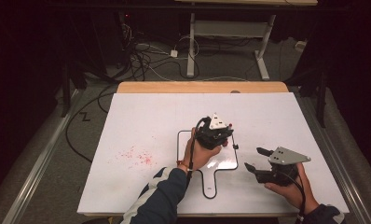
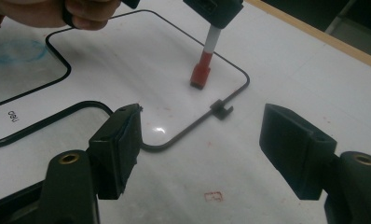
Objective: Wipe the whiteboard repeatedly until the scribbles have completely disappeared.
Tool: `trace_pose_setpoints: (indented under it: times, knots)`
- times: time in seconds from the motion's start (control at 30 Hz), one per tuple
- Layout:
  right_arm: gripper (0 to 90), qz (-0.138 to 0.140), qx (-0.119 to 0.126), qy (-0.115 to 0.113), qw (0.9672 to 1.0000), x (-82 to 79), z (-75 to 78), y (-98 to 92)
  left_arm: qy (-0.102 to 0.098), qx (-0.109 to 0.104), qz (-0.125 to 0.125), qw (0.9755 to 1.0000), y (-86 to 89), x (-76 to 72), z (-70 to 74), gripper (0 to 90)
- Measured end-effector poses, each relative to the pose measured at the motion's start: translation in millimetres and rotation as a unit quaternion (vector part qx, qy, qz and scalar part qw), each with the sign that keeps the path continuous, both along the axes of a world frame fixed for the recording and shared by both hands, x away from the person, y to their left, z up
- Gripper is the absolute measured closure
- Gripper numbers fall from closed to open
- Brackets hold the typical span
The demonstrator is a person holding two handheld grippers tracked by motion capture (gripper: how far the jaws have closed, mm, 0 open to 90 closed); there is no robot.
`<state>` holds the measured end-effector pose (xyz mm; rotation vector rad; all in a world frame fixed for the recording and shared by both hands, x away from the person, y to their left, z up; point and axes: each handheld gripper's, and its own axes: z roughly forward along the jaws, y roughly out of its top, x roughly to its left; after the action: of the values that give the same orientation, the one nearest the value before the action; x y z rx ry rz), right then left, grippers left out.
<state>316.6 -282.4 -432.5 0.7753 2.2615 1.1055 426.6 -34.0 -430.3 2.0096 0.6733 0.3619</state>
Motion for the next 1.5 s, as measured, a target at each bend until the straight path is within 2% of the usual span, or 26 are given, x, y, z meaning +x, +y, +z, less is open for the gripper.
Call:
trace_pose_setpoints:
  times: [0.03,0.1,0.23,0.37,0.43,0.5,0.6,0.7,0.8,0.83,1.0,1.07,1.13,1.2,1.3,1.4,1.5]
  knots:
    - [30.4,0.0,0.0,-0.001,1.0,0.0,0.0,-0.5,0.006,-0.006,0.005,1.0,5.1,4.5,-0.3,79.0]
    - [30.4,-0.002,0.001,-0.002,1.0,0.1,0.4,-1.8,0.002,-0.005,0.028,0.9996,14.0,12.2,-1.1,79.0]
    - [30.5,-0.002,0.003,-0.002,1.0,0.1,1.0,-1.7,0.011,-0.015,0.051,0.9986,26.8,22.6,-2.1,79.0]
    - [30.5,0.0,0.001,0.0,1.0,0.3,-0.1,0.3,0.02,-0.03,0.04,0.9986,23.7,19.8,-3.2,79.0]
    - [30.5,0.001,0.001,0.0,1.0,1.0,-0.5,0.3,0.015,-0.024,0.029,0.9992,15.5,15.1,-2.6,79.0]
    - [30.5,0.001,0.002,0.001,1.0,1.2,-0.5,0.0,0.016,-0.029,0.012,0.9994,9.0,11.2,-3.5,78.9]
    - [30.6,0.003,0.001,0.001,1.0,1.1,-0.9,0.5,0.01,-0.016,0.011,0.9998,5.9,7.4,-1.9,79.0]
    - [30.6,0.002,0.0,0.002,1.0,0.8,-1.3,1.0,0.009,-0.006,0.024,0.9996,17.7,7.4,-0.6,78.9]
    - [30.6,0.002,0.0,0.001,1.0,1.1,-1.3,0.5,0.012,0.004,0.06,0.9981,36.2,10.3,1.1,79.0]
    - [30.6,0.001,0.0,0.003,1.0,1.2,-1.2,0.7,0.015,0.003,0.064,0.9978,43.0,10.8,1.1,79.0]
    - [30.6,0.001,-0.001,0.0,1.0,0.9,-0.4,1.6,0.023,0.006,0.072,0.9971,72.0,3.7,1.5,78.9]
    - [30.6,-0.001,0.0,0.003,1.0,1.5,-1.4,1.7,0.023,0.011,0.072,0.9971,80.4,0.8,2.3,79.0]
    - [30.6,-0.001,-0.003,0.003,1.0,1.7,-2.2,2.3,0.028,0.005,0.07,0.9972,85.3,-0.3,1.9,79.0]
    - [30.7,0.0,-0.003,0.004,1.0,1.7,-2.2,3.0,0.029,0.002,0.067,0.9973,83.5,-0.6,1.5,78.9]
    - [30.8,0.001,-0.002,0.003,1.0,1.7,-1.5,4.8,0.03,-0.013,0.048,0.9983,69.8,-2.3,-0.6,79.0]
    - [30.8,0.004,-0.005,0.003,1.0,2.5,-2.2,5.8,0.021,-0.007,0.031,0.9993,49.1,-7.4,-0.4,78.9]
    - [30.8,0.004,-0.005,0.004,1.0,2.7,-2.7,5.4,0.008,0.011,0.034,0.9994,38.3,-8.8,1.1,79.0]
